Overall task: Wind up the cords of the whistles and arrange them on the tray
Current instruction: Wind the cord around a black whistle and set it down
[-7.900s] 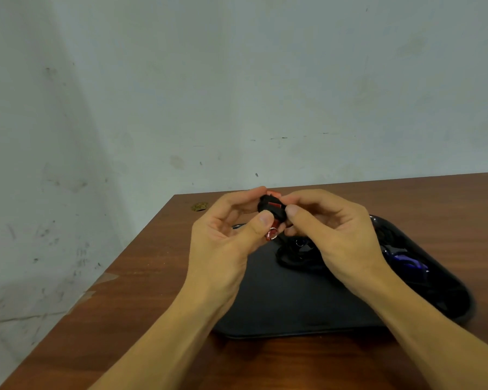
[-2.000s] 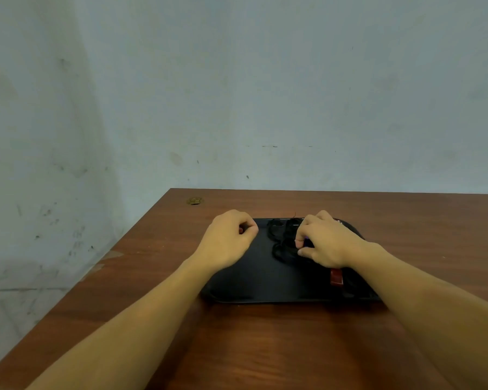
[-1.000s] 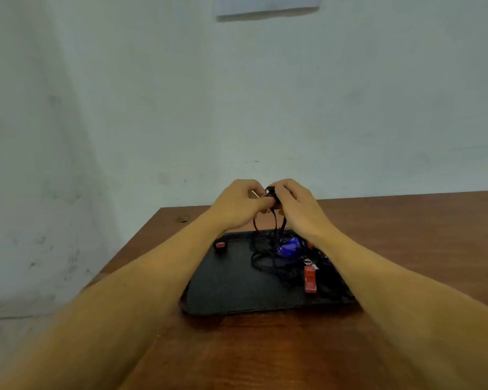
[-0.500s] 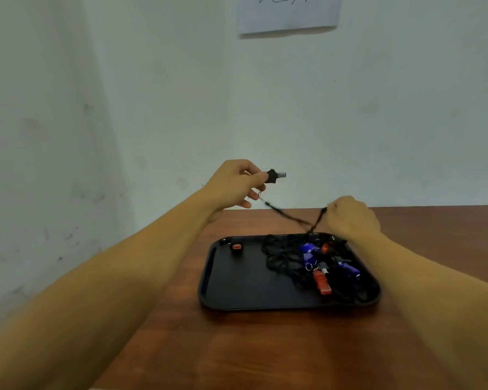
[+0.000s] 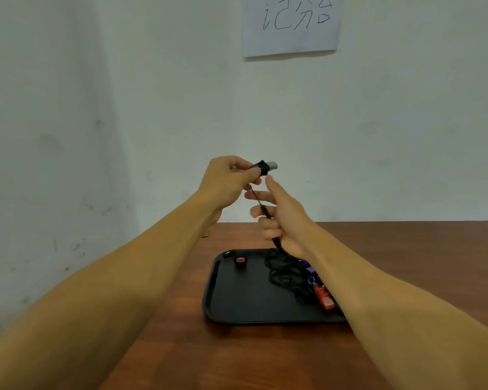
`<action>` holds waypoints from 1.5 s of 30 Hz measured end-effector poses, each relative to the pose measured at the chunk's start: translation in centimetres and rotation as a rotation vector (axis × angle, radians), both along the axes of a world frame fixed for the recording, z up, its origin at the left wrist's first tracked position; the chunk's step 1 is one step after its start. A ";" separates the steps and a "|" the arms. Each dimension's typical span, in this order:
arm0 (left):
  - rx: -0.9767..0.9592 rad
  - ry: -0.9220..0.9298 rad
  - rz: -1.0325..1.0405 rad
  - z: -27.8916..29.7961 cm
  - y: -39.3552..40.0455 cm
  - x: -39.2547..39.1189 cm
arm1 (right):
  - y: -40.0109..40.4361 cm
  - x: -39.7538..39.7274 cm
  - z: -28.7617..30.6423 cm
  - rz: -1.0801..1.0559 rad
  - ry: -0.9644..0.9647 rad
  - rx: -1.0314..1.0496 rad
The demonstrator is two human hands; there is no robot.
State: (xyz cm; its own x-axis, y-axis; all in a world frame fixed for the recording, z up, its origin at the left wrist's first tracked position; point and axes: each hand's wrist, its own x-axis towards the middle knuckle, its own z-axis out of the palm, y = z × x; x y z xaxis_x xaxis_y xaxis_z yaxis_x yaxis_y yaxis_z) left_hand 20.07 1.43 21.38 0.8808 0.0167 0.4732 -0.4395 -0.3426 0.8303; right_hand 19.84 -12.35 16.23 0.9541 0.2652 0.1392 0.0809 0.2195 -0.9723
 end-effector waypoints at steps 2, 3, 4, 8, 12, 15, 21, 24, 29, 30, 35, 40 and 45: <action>0.012 -0.062 0.067 0.1 1.4 -0.2 | 0.0 0.1 0.1 -0.110 -0.115 -0.130; 0.023 -0.090 0.089 0.0 2.1 -0.3 | -0.2 -0.1 0.3 -0.169 -0.176 -0.202; 0.039 -0.115 0.105 -0.2 2.8 -0.6 | -0.2 -0.4 0.5 -0.218 -0.236 -0.282; 0.180 -0.193 0.134 -1.7 4.5 -1.2 | -0.9 -1.0 1.3 -0.268 -0.460 -0.482; 0.258 -0.187 0.122 -2.9 6.7 -1.9 | -2.4 -1.3 2.2 -0.251 -0.659 -0.724; 0.392 -0.180 0.092 -3.2 8.2 -2.8 | -3.4 -1.3 3.3 -0.233 -0.741 -0.777; 0.368 -0.204 -0.119 -3.7 7.5 -4.9 | -2.5 -0.7 4.7 -0.218 -0.780 -0.557; 0.224 -0.265 -0.199 -3.9 6.7 -5.0 | -1.6 0.4 3.4 -0.214 -0.686 -0.455; -0.017 -0.304 -0.210 -5.4 5.6 -3.0 | 0.3 2.0 -1.4 -0.148 -0.607 -0.518; -0.073 -0.280 -0.202 -5.9 5.4 -2.3 | 0.5 2.2 -2.3 -0.152 -0.635 -0.585; -0.080 -0.201 -0.023 -8.4 5.8 0.5 | 0.3 1.6 -3.1 -0.232 -0.851 -0.892; 0.043 -0.185 0.089 -8.6 5.7 1.0 | -0.1 0.8 0.1 -0.168 -0.971 -1.282; 0.353 -0.216 0.073 -7.2 5.4 0.1 | -0.5 0.7 5.0 -0.181 -1.003 -1.292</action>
State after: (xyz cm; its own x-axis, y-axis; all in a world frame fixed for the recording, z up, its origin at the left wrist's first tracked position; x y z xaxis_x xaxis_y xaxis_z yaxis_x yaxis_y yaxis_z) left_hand 20.16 6.79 14.18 0.7632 -0.1208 0.6348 -0.5547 -0.6262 0.5478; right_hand 20.50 -12.85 21.26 0.6546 0.5909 0.4715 0.6851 -0.7274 -0.0396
